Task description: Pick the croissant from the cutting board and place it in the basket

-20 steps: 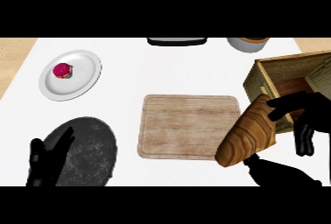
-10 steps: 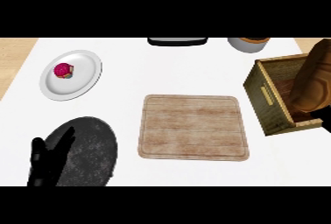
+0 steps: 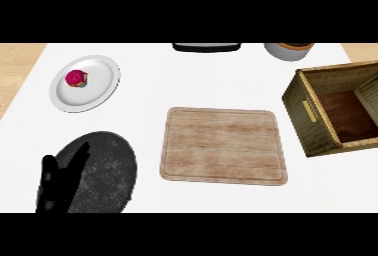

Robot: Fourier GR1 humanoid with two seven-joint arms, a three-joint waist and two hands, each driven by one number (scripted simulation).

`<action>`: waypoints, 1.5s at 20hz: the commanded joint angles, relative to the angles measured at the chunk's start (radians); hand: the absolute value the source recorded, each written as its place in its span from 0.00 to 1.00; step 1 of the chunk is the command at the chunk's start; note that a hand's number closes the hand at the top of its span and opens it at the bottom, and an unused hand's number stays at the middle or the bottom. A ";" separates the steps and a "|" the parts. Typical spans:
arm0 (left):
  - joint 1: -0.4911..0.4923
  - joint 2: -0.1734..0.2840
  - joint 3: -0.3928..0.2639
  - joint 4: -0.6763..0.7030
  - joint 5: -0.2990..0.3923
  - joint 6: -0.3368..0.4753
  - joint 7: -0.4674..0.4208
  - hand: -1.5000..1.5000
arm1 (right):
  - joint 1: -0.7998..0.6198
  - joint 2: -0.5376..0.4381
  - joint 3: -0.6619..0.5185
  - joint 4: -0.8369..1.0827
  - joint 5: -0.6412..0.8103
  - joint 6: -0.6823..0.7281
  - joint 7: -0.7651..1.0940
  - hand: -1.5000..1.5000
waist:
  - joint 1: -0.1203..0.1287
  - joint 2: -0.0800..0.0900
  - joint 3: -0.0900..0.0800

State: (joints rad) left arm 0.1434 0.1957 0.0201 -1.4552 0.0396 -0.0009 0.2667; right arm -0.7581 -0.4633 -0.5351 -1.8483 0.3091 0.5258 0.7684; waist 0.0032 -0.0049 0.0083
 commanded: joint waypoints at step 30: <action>0.049 -0.053 -0.010 -0.073 -0.029 -0.021 0.066 0.50 | 0.187 -0.269 -0.034 0.683 0.089 -0.242 -0.667 0.00 | 0.004 0.005 -0.008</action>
State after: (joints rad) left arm 0.1481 0.1815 0.0405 -1.4909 0.0148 -0.0285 0.3096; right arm -0.5810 -0.6993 -0.5517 -1.2103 0.4123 0.2986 0.1545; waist 0.0094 -0.0017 0.0049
